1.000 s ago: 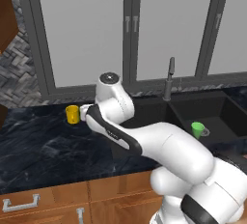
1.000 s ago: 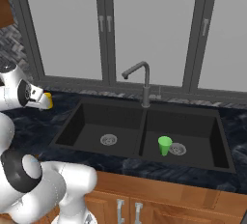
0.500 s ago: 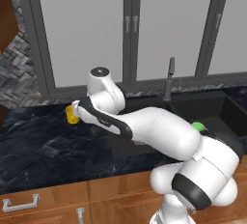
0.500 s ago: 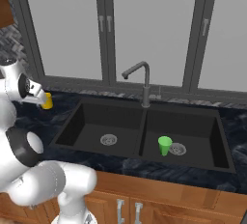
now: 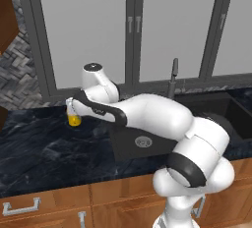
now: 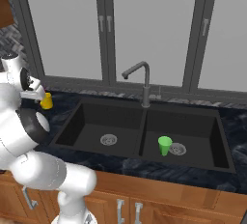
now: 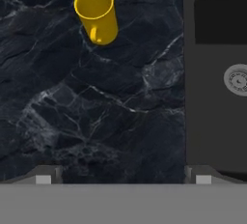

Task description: Place the mug in the left basin and the cup in the right basin of the sink.

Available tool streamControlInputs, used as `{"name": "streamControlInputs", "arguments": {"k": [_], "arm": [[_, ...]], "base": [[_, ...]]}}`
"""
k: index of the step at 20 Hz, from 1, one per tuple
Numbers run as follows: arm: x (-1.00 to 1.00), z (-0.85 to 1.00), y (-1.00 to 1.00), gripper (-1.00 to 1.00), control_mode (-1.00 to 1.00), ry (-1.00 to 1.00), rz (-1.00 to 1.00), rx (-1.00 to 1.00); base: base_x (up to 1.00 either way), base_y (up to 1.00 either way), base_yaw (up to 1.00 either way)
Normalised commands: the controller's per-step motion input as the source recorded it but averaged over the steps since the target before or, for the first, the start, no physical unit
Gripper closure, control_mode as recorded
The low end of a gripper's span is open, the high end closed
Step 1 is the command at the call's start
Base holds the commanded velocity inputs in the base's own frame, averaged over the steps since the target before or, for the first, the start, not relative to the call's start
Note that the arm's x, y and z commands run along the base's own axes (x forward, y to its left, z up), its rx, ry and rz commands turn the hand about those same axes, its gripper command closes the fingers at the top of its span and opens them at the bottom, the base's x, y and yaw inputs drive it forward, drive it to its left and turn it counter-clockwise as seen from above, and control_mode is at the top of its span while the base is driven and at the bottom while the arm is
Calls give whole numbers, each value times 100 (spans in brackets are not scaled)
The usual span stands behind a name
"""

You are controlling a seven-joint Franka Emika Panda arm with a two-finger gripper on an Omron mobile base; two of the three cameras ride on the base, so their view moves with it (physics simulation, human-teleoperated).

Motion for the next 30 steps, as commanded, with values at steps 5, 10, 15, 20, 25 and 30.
{"name": "streamControlInputs", "arguments": {"k": [5,10,15,20,25,30], "arm": [[28,-9,8,-100,-100,1,0,0],[26,-16,10,-100,-100,1,0,0],[20,-15,18,-100,-100,0,0,0],[17,-17,16,-100,-100,0,0,0],[16,-15,9,-100,-100,0,-2,-1],[19,-14,3,-100,-100,0,-2,0]], "base": [[0,0,0],[0,0,0],[0,0,0],[0,0,0],[0,0,0],[0,0,0]]}}
